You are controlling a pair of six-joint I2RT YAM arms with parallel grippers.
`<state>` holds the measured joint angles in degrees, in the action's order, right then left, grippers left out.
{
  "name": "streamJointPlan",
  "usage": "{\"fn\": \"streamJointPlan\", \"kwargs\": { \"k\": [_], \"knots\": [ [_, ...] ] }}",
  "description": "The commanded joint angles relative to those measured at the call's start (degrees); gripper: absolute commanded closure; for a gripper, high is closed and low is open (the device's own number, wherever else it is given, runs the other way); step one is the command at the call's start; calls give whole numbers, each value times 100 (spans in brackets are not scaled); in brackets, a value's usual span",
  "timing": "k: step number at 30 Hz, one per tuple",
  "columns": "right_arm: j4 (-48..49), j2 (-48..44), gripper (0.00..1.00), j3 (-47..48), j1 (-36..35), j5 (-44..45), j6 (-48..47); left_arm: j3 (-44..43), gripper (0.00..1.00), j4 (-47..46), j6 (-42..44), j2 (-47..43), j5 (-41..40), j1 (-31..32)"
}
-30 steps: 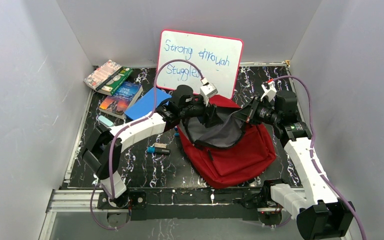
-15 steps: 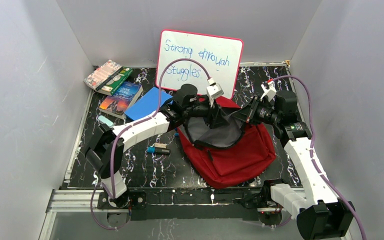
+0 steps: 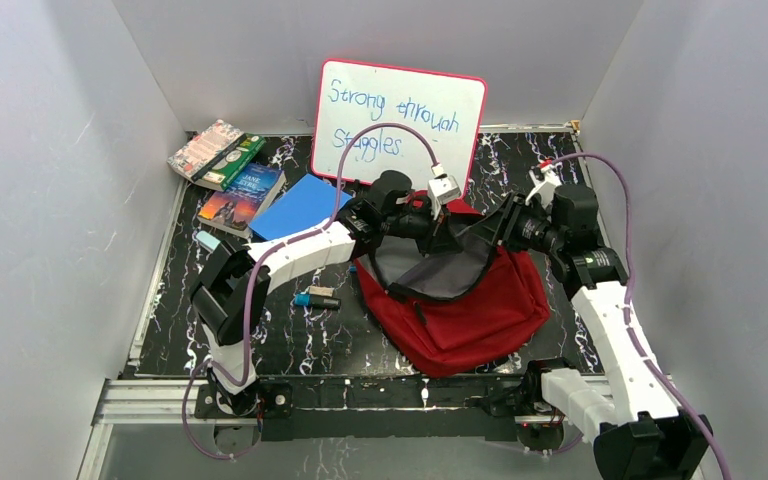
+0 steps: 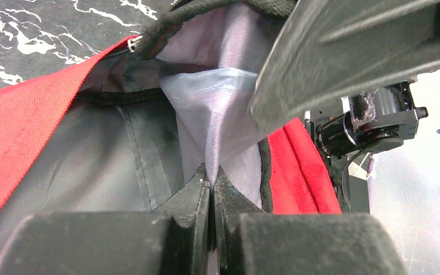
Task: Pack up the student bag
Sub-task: Unzip the student bag at the center of the board.
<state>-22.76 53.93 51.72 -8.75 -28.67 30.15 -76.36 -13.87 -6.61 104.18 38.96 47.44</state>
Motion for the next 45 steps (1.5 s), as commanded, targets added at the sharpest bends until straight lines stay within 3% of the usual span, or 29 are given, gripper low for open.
{"fn": "streamJointPlan", "kwargs": {
  "k": [1, 7, 11, 17, 30, 45],
  "knots": [
    [-397, -502, 54, 348, 0, 1658, -53, -117, 100, 100, 151, -164, -14, 11],
    [-564, -1253, 46, -76, -1, 3266, 1284, -79, 100, 120, 176, -196, -43, 11],
    [-591, -1600, 38, -595, -1, 3518, 2441, -86, 100, 156, 204, -205, -41, 13],
    [-351, -1746, 36, -1097, -3, 3740, 3803, -77, 100, 164, 204, -218, 23, 20],
    [510, -1060, 38, -1474, 3, 3939, 4562, -127, 100, 217, 230, -255, 49, 18],
    [1200, -641, 40, -1575, 13, 4230, 4621, -179, 100, 306, 259, -205, 106, 20]
  ]
}}
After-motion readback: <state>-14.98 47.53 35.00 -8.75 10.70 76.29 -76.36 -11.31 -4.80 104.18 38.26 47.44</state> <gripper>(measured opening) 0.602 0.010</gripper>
